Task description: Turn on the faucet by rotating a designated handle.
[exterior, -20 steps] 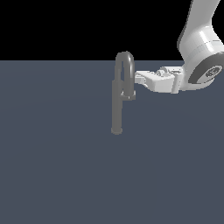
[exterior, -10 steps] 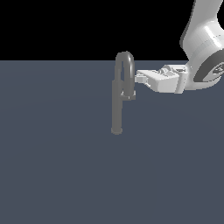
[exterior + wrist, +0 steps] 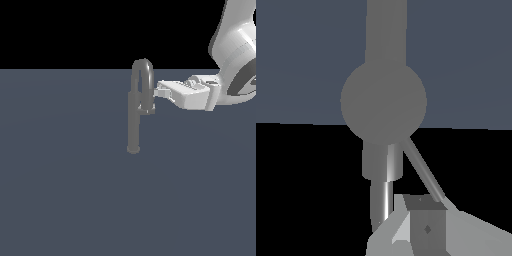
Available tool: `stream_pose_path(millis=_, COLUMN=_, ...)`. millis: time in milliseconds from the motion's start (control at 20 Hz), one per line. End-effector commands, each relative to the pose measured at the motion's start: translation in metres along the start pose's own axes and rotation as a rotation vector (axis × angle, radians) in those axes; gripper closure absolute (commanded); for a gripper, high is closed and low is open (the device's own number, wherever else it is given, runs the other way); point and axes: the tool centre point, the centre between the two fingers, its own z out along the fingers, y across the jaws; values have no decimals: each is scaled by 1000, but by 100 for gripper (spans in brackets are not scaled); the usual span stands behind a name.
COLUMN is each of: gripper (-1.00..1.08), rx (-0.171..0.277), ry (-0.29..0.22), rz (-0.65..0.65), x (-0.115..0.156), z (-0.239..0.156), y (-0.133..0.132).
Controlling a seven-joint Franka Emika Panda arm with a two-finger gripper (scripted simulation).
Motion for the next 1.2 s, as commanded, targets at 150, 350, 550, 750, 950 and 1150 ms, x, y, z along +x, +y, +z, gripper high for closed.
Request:
stream_pose_path(millis=150, gripper=108, rx=-1, ry=-2, rz=3, x=7, z=0, y=9)
stream_pose_path(millis=350, gripper=108, rx=-1, ry=-5, rz=18, x=27, z=0, y=25)
stream_pose_path(millis=550, gripper=108, rx=-7, ry=0, rz=-20, x=12, z=0, y=20)
stream_pose_path(millis=750, gripper=108, rx=-3, ry=-4, rz=5, x=42, z=0, y=29)
stream_pose_path(millis=950, gripper=108, rx=-1, ry=-7, rz=25, x=64, z=0, y=36)
stream_pose_path(millis=1150, gripper=108, rx=-8, ry=-5, rz=-9, x=52, z=0, y=24)
